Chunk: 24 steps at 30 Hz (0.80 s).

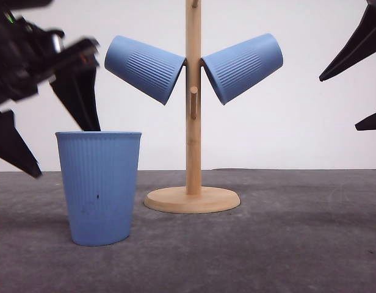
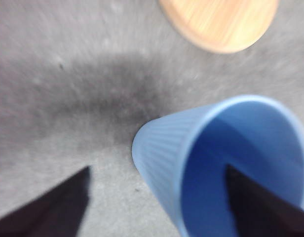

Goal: Place three cups

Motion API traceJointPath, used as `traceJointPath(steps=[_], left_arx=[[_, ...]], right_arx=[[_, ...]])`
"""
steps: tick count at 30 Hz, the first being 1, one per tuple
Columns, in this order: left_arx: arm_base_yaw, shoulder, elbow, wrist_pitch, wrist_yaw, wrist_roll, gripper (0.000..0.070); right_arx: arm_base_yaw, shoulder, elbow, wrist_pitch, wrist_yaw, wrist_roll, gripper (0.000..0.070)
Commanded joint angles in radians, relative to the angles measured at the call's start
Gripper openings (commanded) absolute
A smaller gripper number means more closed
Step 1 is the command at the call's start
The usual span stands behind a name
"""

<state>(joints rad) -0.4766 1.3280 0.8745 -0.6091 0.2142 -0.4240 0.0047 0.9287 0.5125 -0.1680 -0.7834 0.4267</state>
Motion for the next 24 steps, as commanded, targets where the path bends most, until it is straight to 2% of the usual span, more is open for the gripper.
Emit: traceJointPath(steps=[1,3,5,10,12,16,20,24], left_arx=[[-0.010,0.033,0.016,0.015,0.000,-0.015,0.0284],[-0.014,0.060,0.016,0.034,0.000,-0.015,0.0173],[-0.015,0.077,0.016,0.056,0.020,-0.015,0.0005],[-0.015,0.075,0.019,0.077,0.178,-0.016,0.0003],[-0.015,0.071,0.026,0.061,0.260,-0.016,0.0003],[-0.028,0.071,0.052,0.013,0.425,-0.014,0.0003],[-0.049,0.071,0.076,0.004,0.544,-0.012,0.0003],[-0.085,0.071,0.091,-0.001,0.590,-0.016,0.0003]], right_arx=[[0.015,0.004,0.009,0.006,-0.006,-0.027,0.0531],[0.042,0.004,0.009,-0.006,-0.015,-0.066,0.0531],[0.087,0.004,0.009,-0.039,-0.028,-0.140,0.0534],[0.222,0.004,0.009,-0.095,-0.027,-0.299,0.0573],[0.275,0.004,0.010,-0.086,-0.027,-0.316,0.0601],[0.385,0.004,0.010,-0.062,-0.029,-0.347,0.0700],[0.499,0.004,0.010,-0.048,-0.026,-0.393,0.0700],[0.591,0.004,0.010,-0.045,0.022,-0.422,0.0700]])
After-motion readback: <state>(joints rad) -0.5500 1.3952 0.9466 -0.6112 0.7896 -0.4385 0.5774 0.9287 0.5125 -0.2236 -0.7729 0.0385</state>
